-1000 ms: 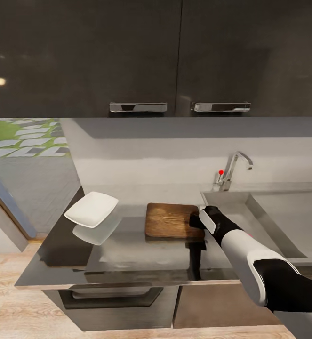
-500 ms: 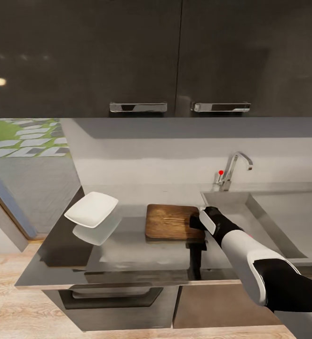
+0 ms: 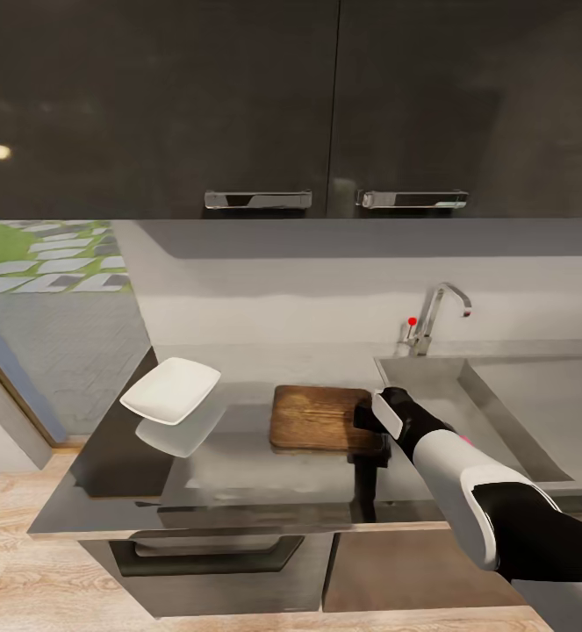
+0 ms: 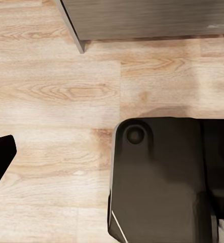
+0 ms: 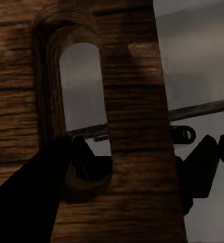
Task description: In the kitchen, take the Vidalia onion out of the sink, dice it on the chopping board with the paring knife, put the diced onion into the bowl on the countertop, then place both the paring knife and the chopping board into the sink.
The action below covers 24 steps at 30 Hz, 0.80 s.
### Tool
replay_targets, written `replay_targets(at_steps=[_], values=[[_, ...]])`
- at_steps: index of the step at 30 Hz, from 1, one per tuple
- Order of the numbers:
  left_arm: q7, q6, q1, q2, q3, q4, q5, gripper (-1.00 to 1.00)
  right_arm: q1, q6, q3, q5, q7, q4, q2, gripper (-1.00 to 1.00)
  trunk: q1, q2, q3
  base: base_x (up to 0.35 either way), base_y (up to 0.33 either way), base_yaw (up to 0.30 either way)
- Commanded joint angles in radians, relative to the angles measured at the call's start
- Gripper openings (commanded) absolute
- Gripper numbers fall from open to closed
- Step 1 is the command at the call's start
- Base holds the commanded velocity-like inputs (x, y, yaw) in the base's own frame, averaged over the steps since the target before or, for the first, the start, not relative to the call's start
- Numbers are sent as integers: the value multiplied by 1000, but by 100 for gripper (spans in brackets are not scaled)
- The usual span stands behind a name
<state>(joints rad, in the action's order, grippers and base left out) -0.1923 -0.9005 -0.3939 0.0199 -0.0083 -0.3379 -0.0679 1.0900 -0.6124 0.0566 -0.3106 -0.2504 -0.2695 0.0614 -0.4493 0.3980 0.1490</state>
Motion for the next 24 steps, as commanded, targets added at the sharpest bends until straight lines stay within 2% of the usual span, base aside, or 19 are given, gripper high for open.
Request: replay_targets(at_steps=[1, 24], values=[[-9, 0, 0, 0, -1, -2, -7, 100, 1, -3, 5, -16, -7, -1, 0, 100, -1, 2, 2, 0, 0, 0], [-9, 0, 0, 1, 0, 9, -7, 100, 1, -3, 5, -11, -6, -3, 1, 100, -1, 2, 2, 0, 0, 0]])
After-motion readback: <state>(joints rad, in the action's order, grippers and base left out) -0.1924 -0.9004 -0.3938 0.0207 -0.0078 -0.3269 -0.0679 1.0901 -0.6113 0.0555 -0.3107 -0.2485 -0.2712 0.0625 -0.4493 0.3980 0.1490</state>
